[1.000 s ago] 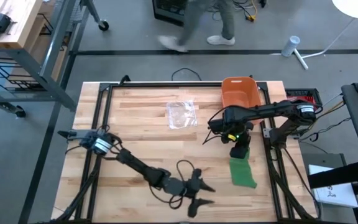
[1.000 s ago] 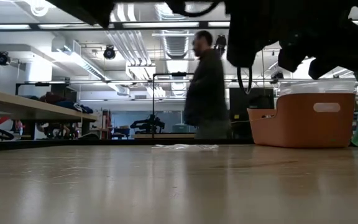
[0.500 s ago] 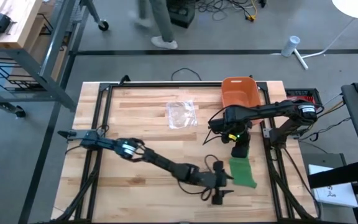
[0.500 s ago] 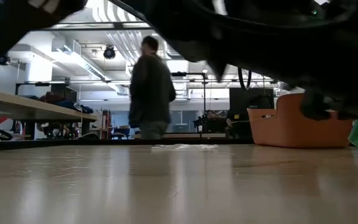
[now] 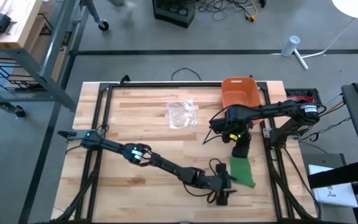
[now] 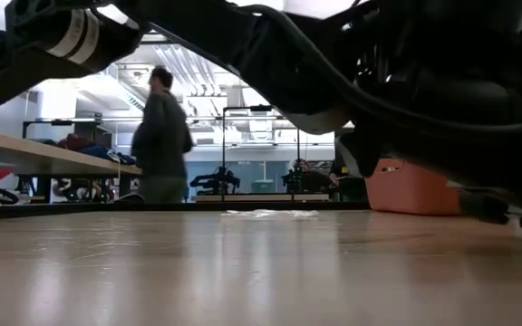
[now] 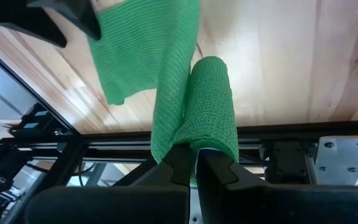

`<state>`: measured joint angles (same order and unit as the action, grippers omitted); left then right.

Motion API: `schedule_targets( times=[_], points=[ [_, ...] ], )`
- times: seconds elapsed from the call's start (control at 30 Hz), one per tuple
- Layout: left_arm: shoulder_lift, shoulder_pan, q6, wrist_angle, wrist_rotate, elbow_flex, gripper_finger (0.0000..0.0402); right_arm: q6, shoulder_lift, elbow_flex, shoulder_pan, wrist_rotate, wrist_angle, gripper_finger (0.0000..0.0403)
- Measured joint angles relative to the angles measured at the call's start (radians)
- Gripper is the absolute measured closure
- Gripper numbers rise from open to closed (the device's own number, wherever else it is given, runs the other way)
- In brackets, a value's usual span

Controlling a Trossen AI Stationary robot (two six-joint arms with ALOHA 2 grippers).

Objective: Roll bandage
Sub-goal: Roll the green bandage

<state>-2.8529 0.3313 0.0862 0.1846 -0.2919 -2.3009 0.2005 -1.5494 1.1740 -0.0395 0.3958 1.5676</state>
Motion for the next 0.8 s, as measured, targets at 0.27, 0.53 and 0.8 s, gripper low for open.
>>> schedule_targets(
  times=[0.27, 0.53, 0.8],
  points=[
    [0.001, -0.006, -0.043, 0.043, -0.056, 0.016, 0.0188, 0.001, 0.0, 0.0, 0.002, 0.019, -0.003, 0.0403],
    [0.001, 0.02, -0.282, 0.027, -0.164, -0.053, 0.0186, -0.008, 0.0, 0.001, 0.003, 0.034, -0.003, 0.0403],
    [-0.029, -0.048, -0.164, 0.012, 0.057, -0.036, 0.0202, -0.015, 0.0, 0.004, 0.003, 0.034, -0.005, 0.0403]
  ],
)
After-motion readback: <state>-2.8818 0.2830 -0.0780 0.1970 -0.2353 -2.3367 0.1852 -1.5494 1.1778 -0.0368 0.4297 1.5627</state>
